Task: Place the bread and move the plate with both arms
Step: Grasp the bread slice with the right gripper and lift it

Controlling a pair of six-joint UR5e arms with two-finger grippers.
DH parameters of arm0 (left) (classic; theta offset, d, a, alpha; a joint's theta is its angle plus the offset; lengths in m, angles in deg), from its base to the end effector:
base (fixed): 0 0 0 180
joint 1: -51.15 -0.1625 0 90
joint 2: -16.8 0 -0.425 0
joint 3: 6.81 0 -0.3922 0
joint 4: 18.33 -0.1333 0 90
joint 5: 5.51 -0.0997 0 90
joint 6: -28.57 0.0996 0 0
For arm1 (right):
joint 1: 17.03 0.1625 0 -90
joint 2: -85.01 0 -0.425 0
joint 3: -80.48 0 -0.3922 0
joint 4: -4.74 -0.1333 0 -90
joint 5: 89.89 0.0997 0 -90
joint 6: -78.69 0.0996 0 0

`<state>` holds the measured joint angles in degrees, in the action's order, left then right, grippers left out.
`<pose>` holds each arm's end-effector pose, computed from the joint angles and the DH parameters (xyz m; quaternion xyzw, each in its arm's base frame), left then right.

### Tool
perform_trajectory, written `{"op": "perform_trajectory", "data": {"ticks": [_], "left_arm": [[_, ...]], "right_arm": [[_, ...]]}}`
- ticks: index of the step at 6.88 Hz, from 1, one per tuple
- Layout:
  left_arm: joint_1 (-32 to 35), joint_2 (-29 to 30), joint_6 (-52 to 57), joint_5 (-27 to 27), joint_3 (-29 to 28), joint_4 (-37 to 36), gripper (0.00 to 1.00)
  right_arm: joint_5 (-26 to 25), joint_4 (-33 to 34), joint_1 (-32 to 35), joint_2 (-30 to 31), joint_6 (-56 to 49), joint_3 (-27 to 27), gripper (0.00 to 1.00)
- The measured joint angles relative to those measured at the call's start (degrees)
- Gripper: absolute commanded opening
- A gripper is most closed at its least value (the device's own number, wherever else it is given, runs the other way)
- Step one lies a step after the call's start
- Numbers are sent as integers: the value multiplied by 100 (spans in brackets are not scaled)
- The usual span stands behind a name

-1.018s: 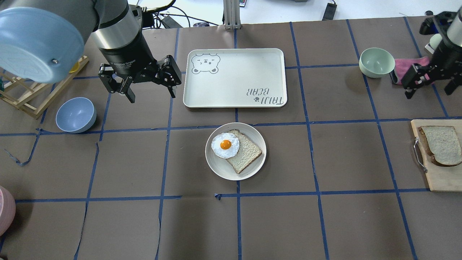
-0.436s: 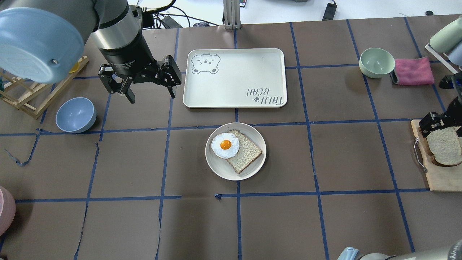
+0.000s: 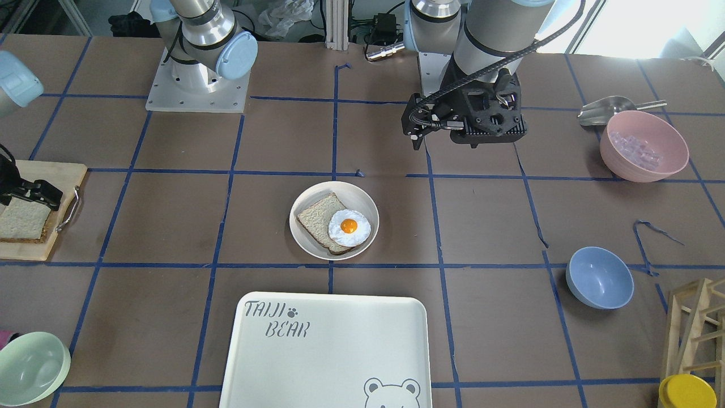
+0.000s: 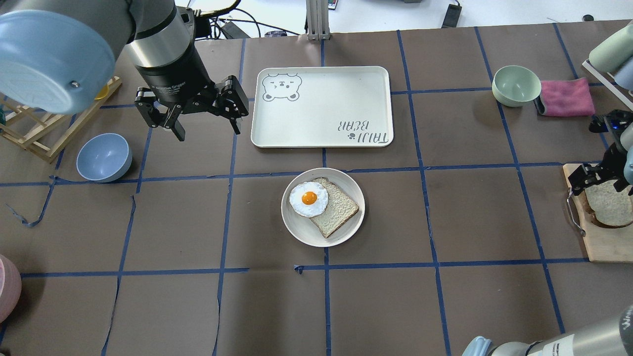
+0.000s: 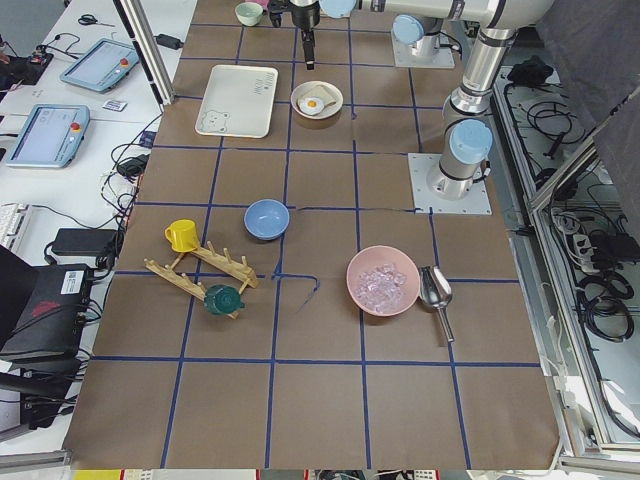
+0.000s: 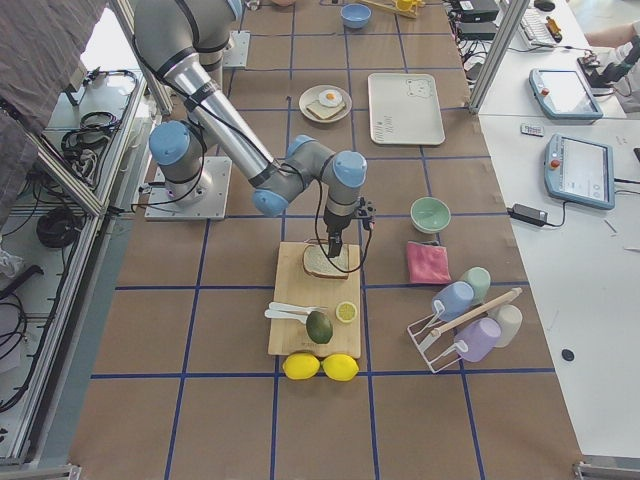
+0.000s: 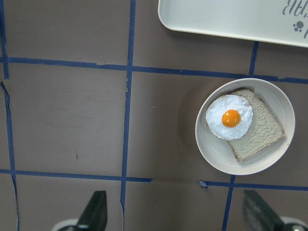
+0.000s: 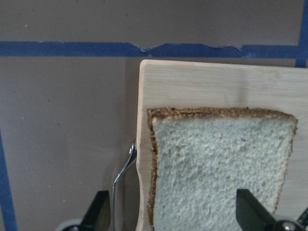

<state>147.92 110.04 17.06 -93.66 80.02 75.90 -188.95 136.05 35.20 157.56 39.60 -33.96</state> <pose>-0.1955 -0.4885 0.4796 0.0419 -0.9983 -0.0396 0.0100 -0.2244 -0.4816 0.2067 0.0119 -0.9968 -0.0530 0.0587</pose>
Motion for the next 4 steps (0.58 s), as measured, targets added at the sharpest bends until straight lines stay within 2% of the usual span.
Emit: {"op": "perform_trajectory", "data": {"ticks": [1, 2, 4], "left_arm": [[0, 1, 0, 0, 0, 1, 100], [0, 1, 0, 0, 0, 3, 100], [0, 1, 0, 0, 0, 0, 100]], "right_arm": [[-54, 123, -2, -97, -143, -3, 59], [-183, 186, -2, -158, -217, -9, 38], [-366, -43, -2, -157, -253, -19, 3]]}}
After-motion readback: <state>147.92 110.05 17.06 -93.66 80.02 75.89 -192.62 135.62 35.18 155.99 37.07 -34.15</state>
